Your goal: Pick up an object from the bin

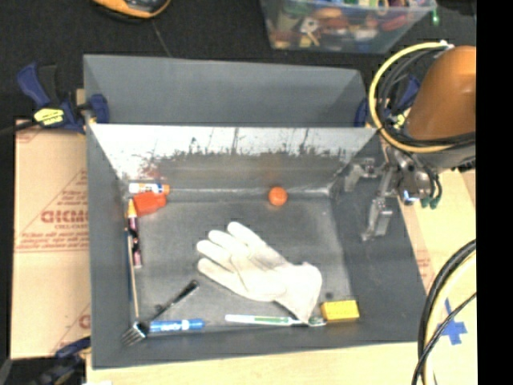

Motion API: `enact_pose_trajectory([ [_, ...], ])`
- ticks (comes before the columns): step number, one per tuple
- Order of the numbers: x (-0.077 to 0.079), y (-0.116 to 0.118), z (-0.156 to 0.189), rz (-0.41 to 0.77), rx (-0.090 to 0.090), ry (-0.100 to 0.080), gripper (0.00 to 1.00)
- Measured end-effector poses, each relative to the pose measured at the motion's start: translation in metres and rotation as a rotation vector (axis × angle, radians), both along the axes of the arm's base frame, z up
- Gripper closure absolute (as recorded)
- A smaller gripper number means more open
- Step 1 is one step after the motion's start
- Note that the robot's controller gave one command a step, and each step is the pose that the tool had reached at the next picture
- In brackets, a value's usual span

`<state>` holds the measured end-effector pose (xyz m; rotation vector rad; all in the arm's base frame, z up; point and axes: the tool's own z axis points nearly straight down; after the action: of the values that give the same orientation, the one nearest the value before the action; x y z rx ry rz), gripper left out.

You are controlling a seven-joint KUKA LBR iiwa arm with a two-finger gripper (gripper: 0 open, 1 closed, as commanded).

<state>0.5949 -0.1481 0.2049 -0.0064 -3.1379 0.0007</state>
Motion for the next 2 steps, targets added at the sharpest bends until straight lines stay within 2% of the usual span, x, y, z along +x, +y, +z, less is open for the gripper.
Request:
enact_pose_trajectory([
  [1, 0.002, 0.001, 0.005, 0.005, -0.002, -0.008, 0.0],
  [2, -0.017, 0.082, -0.116, -0.009, -0.001, -0.012, 0.0],
])
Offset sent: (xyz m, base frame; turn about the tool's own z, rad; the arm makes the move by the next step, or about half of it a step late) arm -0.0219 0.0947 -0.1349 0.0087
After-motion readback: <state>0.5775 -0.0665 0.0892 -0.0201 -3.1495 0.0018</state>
